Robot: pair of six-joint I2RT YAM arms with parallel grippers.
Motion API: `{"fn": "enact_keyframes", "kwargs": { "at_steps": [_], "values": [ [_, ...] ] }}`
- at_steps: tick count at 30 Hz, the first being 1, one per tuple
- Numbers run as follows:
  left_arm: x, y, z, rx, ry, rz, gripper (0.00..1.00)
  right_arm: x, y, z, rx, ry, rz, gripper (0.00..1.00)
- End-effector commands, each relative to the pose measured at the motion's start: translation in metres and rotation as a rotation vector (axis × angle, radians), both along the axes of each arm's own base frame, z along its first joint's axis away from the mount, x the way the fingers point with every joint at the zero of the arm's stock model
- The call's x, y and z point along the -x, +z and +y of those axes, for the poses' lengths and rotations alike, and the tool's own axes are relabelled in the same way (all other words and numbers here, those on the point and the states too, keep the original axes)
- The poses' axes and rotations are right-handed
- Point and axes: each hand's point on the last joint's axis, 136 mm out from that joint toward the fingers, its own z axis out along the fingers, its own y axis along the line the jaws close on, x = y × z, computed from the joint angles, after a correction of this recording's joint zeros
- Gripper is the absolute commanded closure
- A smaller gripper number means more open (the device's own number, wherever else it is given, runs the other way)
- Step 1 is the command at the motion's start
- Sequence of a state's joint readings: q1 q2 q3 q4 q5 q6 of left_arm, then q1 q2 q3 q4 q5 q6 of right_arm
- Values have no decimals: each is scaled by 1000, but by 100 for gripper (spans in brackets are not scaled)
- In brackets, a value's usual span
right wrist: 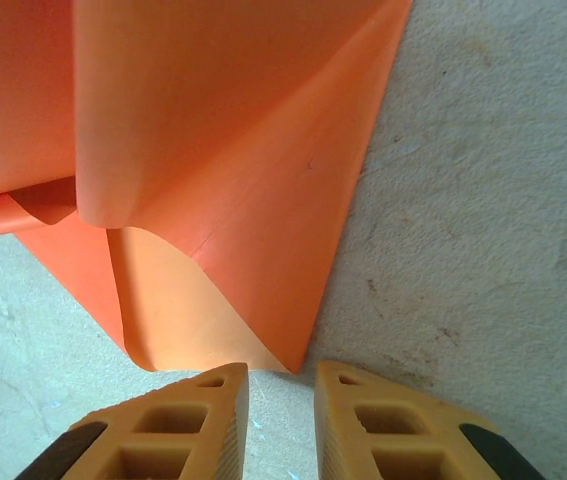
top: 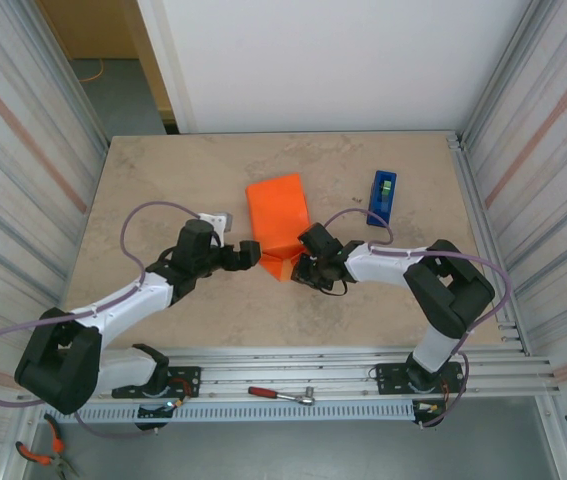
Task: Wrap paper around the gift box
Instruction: Fifth fold the wrapping paper around the gift box.
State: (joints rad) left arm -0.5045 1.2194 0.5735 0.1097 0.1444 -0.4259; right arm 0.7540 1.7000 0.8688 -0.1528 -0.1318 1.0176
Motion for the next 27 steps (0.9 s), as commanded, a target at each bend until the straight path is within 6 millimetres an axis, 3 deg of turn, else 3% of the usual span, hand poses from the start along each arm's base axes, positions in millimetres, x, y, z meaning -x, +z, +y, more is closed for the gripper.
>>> {"fn": "enact_keyframes", "kwargs": {
  "at_steps": [1, 9, 16, 27],
  "values": [
    [1, -4, -1, -20, -10, -16, 1, -12, -1, 2, 0, -16, -17, 78],
    [2, -6, -3, -25, -18, -13, 1, -14, -2, 3, -5, -16, -14, 84],
    [4, -8, -4, -39, -23, -7, 1, -13, 2, 6, -21, -11, -14, 99],
    [16, -23, 2, -13, 17, 75, 1, -20, 24, 8, -84, -21, -47, 100]
  ]
}}
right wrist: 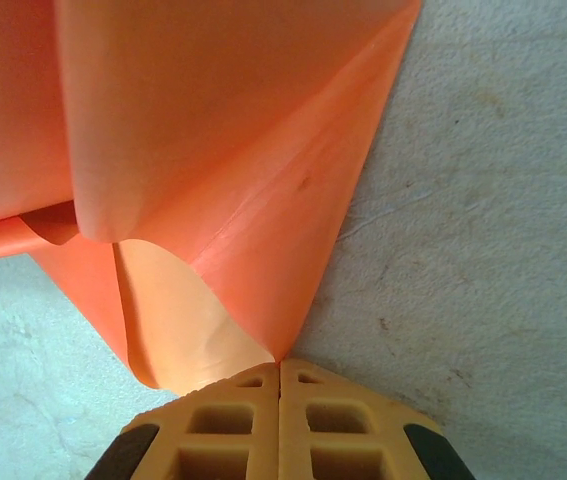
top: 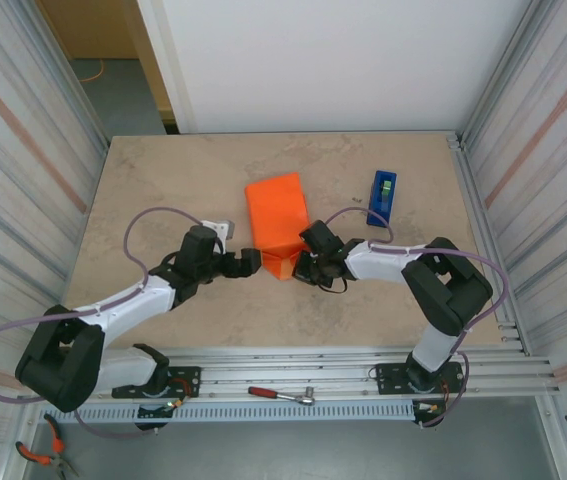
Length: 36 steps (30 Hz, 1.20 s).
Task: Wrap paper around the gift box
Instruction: Fifth fold the wrapping paper around the gift box.
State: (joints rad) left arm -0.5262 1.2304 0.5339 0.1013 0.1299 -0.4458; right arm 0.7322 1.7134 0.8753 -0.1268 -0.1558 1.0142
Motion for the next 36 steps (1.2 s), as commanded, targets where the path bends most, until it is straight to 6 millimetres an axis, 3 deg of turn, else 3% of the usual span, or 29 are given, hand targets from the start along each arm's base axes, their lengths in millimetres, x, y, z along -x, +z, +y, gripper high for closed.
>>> {"fn": "enact_keyframes", "kwargs": {
  "at_steps": [1, 10, 17, 26, 36],
  "values": [
    [6, -4, 1, 11, 10, 30, 1, -13, 25, 8, -66, -17, -48, 100],
    [28, -29, -8, 14, -77, 129, 9, -17, 43, 12, -132, -26, -74, 100],
    [43, -30, -26, 35, -171, 102, 13, -17, 47, 12, -153, -34, -74, 100],
    [67, -48, -60, 55, -303, 114, 35, -23, 56, 12, -194, -52, -81, 100],
    [59, -53, -93, 90, -363, 103, 63, -26, 58, 12, -218, -58, -75, 100]
  ]
}}
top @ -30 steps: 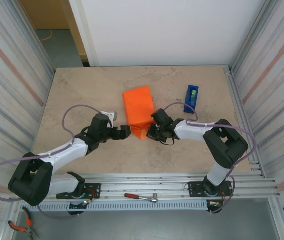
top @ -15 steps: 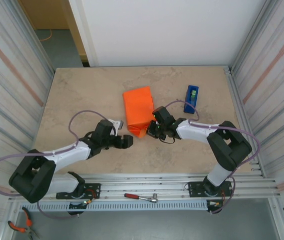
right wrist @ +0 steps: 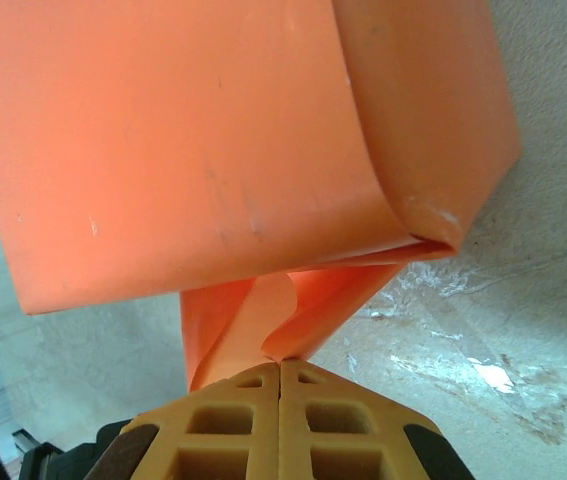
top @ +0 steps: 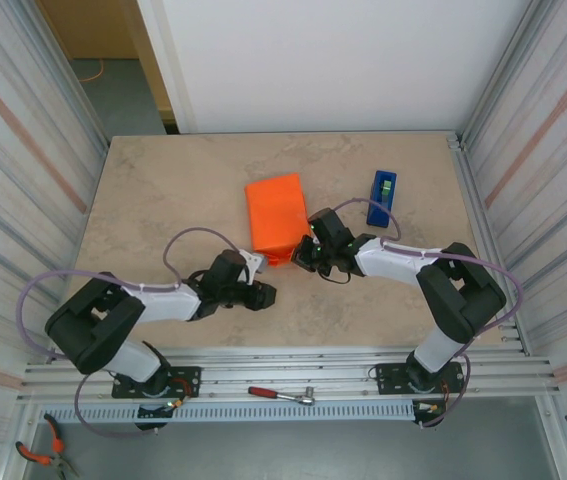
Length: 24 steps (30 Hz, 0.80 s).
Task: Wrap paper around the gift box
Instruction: Fifth fold the wrapping paper around the gift box.
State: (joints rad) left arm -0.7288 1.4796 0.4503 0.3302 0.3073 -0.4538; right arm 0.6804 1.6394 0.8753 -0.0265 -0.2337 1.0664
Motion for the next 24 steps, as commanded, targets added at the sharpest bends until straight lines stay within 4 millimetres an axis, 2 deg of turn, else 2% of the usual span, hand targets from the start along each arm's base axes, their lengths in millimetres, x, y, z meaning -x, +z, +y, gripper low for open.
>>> {"fn": "enact_keyframes", "kwargs": {
  "at_steps": [1, 7, 11, 15, 19, 24],
  "values": [
    [-13, 16, -23, 65, -26, -49, 63, -2, 13, 2, -42, -9, -9, 100],
    [-31, 16, -37, 80, -5, -60, 67, -3, 13, 1, -47, -8, -6, 100],
    [-46, 11, -38, 47, 33, -86, 69, -2, 14, 1, -53, -4, -3, 100],
    [-63, 16, -40, 30, 69, -128, 70, -2, 17, 0, -61, -1, -2, 100],
    [-76, 24, -41, 22, 91, -159, 71, -1, 23, -15, -51, -24, -32, 78],
    [-87, 36, -43, 32, 95, -180, 71, 4, 18, -39, -21, -60, -49, 74]
  ]
}}
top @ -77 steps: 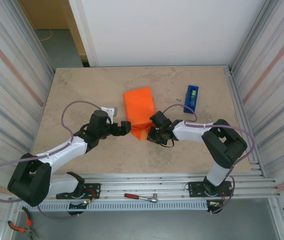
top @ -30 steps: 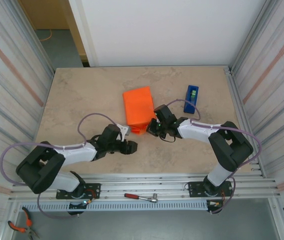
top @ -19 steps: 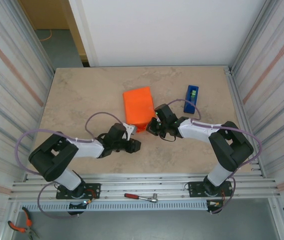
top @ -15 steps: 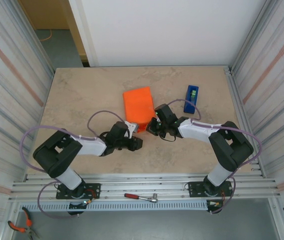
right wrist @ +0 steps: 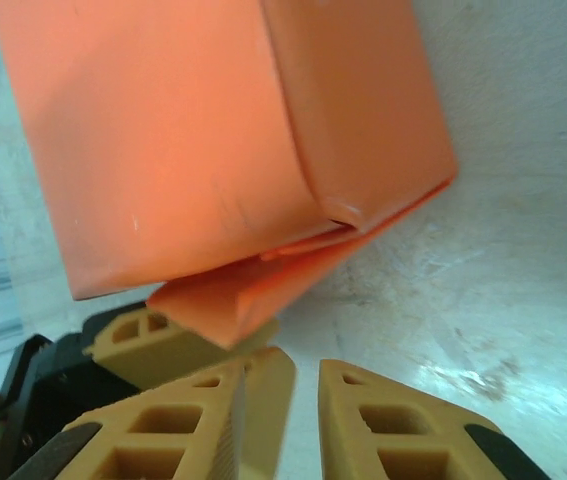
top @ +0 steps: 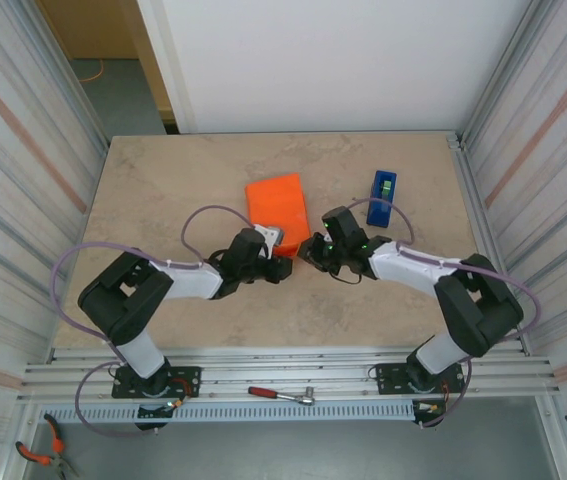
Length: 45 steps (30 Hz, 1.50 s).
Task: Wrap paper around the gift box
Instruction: Fifth fold the wrapping paper around the gift box.
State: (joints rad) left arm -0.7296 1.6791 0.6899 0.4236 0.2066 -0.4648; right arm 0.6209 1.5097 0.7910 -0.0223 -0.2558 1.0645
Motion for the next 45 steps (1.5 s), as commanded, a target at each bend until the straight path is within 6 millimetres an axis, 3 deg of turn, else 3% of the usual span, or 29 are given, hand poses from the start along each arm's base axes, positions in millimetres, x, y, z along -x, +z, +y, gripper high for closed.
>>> {"fn": "enact_keyframes", "kwargs": {
  "at_steps": [1, 9, 14, 20, 24, 30, 35, 40, 45],
  "values": [
    [-16, 9, 0, -14, 16, -45, 71, 4, -5, -15, 27, -17, -15, 76],
    [-22, 14, -1, -17, 8, -47, 71, 12, -30, -4, 23, 41, -24, 100],
    [-22, 17, -2, -14, 1, -47, 71, 6, -42, 14, 8, 67, -43, 100],
    [-20, 20, -3, -6, -9, -43, 71, -15, -47, 34, -35, 61, -78, 100],
    [-18, 47, -1, 25, -26, -71, 70, -31, -44, 41, -45, 55, -95, 100],
    [-22, 101, 17, 22, -60, -179, 47, -43, -41, 44, -61, 67, -97, 100],
    [-41, 131, 42, 5, -58, -254, 4, -48, -40, 43, -72, 68, -95, 100],
    [-61, 141, 63, -5, -98, -266, 1, -52, -38, 41, -77, 67, -98, 100],
    [-68, 134, 64, -114, -226, -323, 1, -55, -36, 40, -85, 65, -99, 100]
  ]
}}
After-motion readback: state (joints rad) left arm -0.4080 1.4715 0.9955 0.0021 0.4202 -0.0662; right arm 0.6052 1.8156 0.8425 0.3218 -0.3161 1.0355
